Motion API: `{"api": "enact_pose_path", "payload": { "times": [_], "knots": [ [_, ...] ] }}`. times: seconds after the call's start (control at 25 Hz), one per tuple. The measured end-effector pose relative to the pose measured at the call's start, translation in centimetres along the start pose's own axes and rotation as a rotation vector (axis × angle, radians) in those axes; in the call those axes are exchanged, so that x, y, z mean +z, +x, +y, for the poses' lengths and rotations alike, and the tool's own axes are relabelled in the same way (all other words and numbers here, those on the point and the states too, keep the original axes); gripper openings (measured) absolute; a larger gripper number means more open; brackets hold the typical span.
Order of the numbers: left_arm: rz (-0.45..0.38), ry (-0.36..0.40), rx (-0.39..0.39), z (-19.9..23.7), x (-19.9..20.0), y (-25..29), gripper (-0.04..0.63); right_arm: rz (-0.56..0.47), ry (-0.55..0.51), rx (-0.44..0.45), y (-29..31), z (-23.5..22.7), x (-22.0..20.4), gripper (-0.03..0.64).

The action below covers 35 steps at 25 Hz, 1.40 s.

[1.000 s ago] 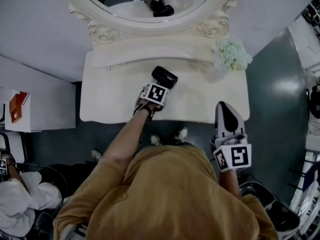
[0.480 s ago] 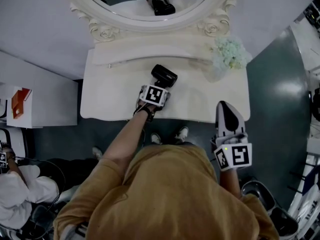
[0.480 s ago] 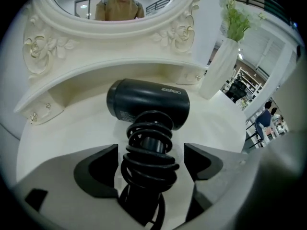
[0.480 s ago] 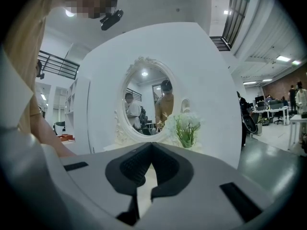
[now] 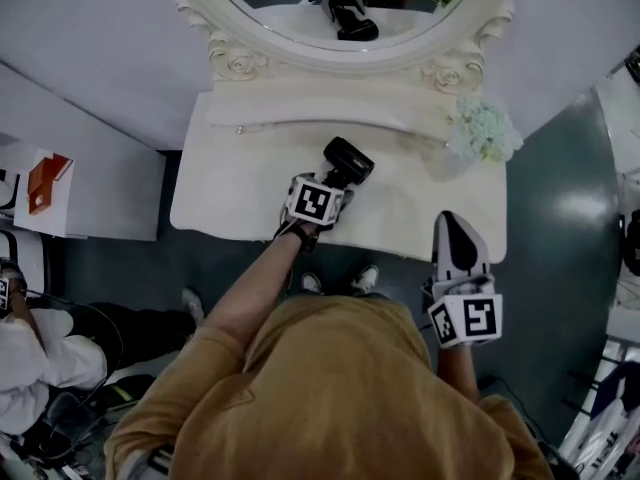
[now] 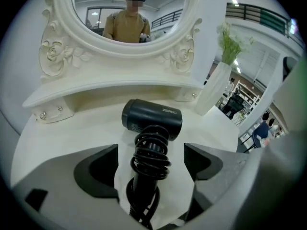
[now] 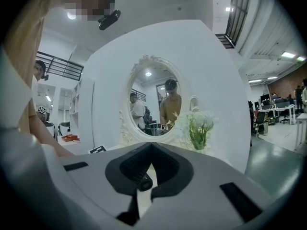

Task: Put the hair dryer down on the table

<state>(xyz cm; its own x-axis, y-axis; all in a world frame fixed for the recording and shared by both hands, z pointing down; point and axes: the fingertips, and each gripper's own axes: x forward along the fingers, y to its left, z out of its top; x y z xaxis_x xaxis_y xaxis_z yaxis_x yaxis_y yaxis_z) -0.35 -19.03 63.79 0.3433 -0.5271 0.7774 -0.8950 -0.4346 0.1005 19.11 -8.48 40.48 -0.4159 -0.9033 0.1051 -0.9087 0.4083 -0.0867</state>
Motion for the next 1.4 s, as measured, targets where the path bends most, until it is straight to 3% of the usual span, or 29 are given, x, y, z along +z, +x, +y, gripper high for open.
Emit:
{"api": "enact_pose_path", "payload": {
  "times": [0.2, 0.44, 0.64, 0.76, 0.96, 1.2, 1.4],
  "knots": [
    [-0.072, -0.049, -0.01, 1.2, 1.0, -2.8, 0.413, -0.006, -0.01, 0.041, 1.6, 2.1, 0.4, 0.003],
    [-0.083, -0.126, -0.059, 3.1, 0.5, -5.3, 0.397, -0.009, -0.009, 0.085, 3.6, 4.9, 1.0, 0.003],
    [-0.191, -0.039, 0.067, 6.6, 3.1, -9.0, 0.133, -0.013, 0.007, 0.124, 4.5, 7.7, 1.2, 0.003],
    [-0.232, -0.039, 0.1, 8.1, 4.5, -10.4, 0.005, -0.01, 0.005, 0.122, 4.6, 8.1, 1.3, 0.003],
    [-0.305, 0.001, 0.102, 8.7, 7.0, -12.4, 0.003, -0.005, -0.006, 0.09, 5.0, 6.6, 1.7, 0.003],
    [-0.493, -0.016, 0.082, 9.0, 11.7, -16.9, 0.003, -0.036, -0.037, 0.068, 5.9, 5.2, 3.4, 0.003],
    [-0.621, 0.075, 0.099, 9.2, 15.2, -21.1, 0.003, -0.067, -0.07, 0.063, 6.9, 3.9, 5.3, 0.003]
  ]
}}
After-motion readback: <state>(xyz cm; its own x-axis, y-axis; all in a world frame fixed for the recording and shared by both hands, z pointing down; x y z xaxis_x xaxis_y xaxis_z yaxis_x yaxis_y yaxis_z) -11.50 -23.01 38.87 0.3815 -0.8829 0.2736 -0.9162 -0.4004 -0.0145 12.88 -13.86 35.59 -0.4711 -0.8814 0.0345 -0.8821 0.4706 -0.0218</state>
